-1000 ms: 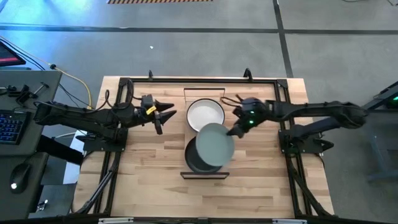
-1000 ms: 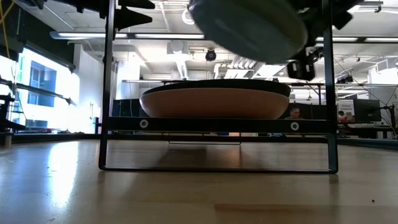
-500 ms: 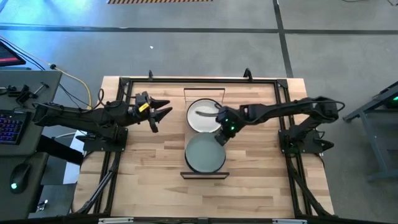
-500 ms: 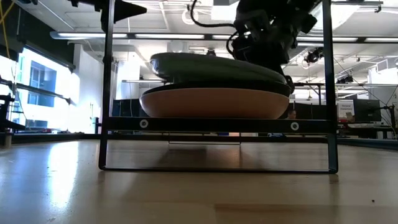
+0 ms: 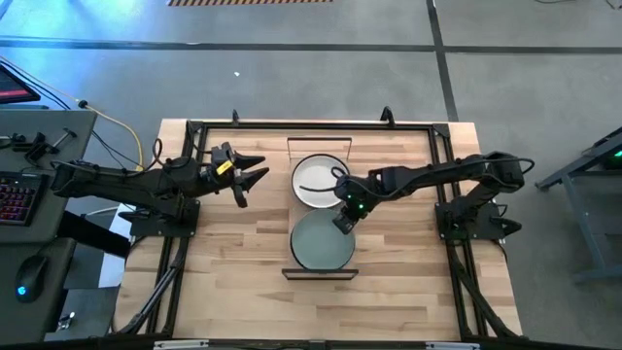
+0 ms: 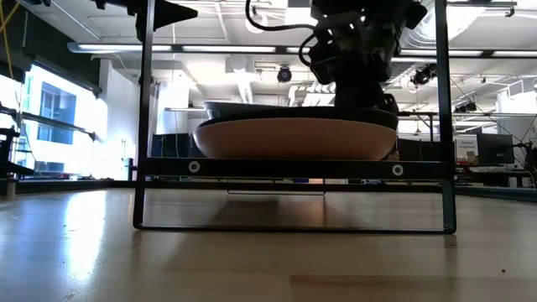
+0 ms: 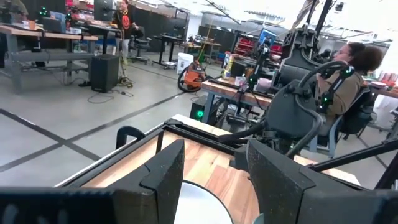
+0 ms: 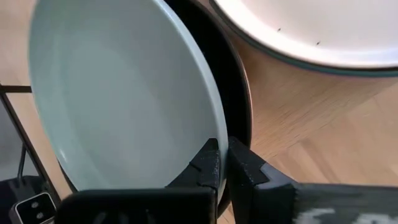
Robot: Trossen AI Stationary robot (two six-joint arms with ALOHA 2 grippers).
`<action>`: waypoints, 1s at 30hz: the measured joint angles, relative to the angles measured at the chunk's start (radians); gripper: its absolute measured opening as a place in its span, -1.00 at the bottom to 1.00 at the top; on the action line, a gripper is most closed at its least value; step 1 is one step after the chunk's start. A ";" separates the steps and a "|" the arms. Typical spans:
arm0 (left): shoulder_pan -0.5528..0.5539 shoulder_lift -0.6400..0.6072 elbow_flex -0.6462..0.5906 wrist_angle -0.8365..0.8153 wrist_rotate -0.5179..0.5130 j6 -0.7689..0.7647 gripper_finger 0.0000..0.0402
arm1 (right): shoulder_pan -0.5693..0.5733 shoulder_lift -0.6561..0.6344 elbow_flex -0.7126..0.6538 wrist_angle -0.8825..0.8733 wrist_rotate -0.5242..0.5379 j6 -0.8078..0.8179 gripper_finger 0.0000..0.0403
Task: Place and stack plates onto a shelf
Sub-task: Stack the light blue plate on top of the black plate on the shelf, then return to Home Position
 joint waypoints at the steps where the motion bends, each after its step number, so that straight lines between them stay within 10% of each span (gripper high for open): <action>1: 0.000 0.000 0.000 0.000 0.000 0.000 -0.18 | 0.000 0.000 0.000 0.000 -0.001 0.001 -0.99; 19: 0.000 -0.037 0.000 0.001 0.022 -0.017 -0.18 | -0.002 -0.037 0.192 -0.334 0.094 -0.304 0.12; 30: 0.000 -0.124 0.000 -0.012 -0.024 -0.045 -0.18 | -0.002 -0.493 -0.232 -0.050 0.153 -0.162 0.13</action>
